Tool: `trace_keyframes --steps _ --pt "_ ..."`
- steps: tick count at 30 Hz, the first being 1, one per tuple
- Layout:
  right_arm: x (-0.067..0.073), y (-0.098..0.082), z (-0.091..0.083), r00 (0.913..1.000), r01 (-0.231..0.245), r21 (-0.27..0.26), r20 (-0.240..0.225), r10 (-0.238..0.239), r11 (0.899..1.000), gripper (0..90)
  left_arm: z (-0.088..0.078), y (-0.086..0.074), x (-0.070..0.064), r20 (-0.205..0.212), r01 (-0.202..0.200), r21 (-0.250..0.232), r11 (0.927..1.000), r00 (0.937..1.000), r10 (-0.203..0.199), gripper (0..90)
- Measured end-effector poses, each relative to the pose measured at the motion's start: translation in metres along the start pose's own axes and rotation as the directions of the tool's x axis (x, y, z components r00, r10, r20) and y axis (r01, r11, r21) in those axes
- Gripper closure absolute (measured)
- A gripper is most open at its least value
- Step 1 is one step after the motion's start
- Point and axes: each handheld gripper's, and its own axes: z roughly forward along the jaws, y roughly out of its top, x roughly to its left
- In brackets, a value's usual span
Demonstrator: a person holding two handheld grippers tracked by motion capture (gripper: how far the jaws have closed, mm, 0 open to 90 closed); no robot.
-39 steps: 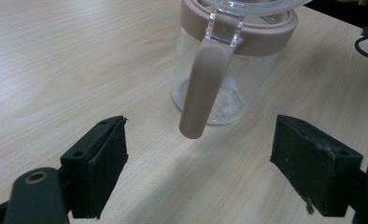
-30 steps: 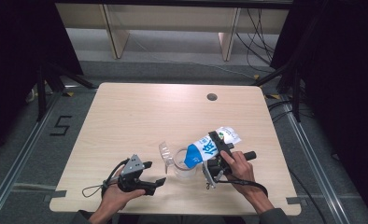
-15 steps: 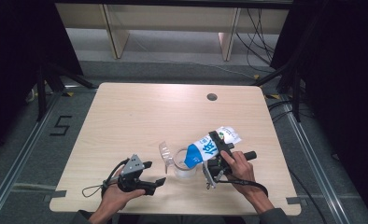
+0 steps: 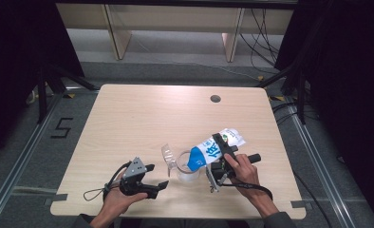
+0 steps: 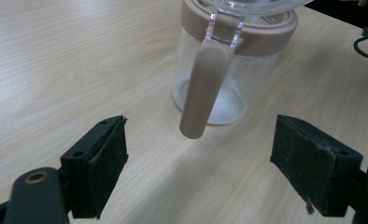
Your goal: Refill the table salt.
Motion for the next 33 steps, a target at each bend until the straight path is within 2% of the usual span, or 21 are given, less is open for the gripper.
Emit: trace_keyframes --steps 16,20,22,25,28,29,31,32,33 --pt "-0.0008 0.0000 -0.0008 0.9999 0.009 0.002 0.009 -0.009 1.000 50.4 -0.0005 0.0000 0.0000 -0.006 0.004 0.003 1.0000 1.0000 -0.004 17.7" --pt "-0.0029 0.0001 0.0005 0.9985 0.043 -0.023 0.034 -0.042 0.999 50.5 -0.0005 0.0000 0.0000 -0.006 0.004 0.003 1.0000 1.0000 -0.004 17.7" --pt "-0.0028 0.0003 0.0003 0.9986 0.042 -0.023 0.033 -0.041 0.999 50.5 -0.0001 -0.0002 0.0000 -0.003 0.005 -0.004 1.0000 1.0000 -0.005 17.6" --pt "-0.0006 0.0014 -0.0022 0.9997 0.018 0.011 0.018 -0.019 1.000 50.6 -0.0006 0.0001 0.0003 -0.006 0.004 0.004 1.0000 1.0000 -0.004 17.6" --pt "-0.0008 0.0017 -0.0022 0.9996 0.021 0.007 0.019 -0.021 1.000 50.9 -0.0007 0.0001 0.0003 -0.005 0.004 0.004 1.0000 1.0000 -0.004 17.7" --pt "-0.0031 0.0020 -0.0009 0.9978 0.061 -0.018 0.028 -0.060 0.998 51.0 -0.0006 0.0000 0.0003 -0.006 0.006 0.004 1.0000 1.0000 -0.006 17.7" --pt "-0.0023 0.0020 -0.0011 0.9984 0.050 -0.015 0.026 -0.050 0.999 51.0 -0.0005 0.0001 0.0006 -0.003 0.001 0.003 1.0000 1.0000 -0.001 17.7" --pt "-0.0003 0.0018 -0.0017 0.9995 0.023 -0.005 0.023 -0.022 1.000 51.0 -0.0005 0.0000 0.0002 -0.006 0.007 0.003 1.0000 1.0000 -0.007 17.7" --pt "-0.0005 0.0019 -0.0016 0.9995 0.023 -0.005 0.023 -0.023 1.000 51.0 -0.0006 0.0000 0.0002 -0.005 0.005 0.004 1.0000 1.0000 -0.005 17.7"
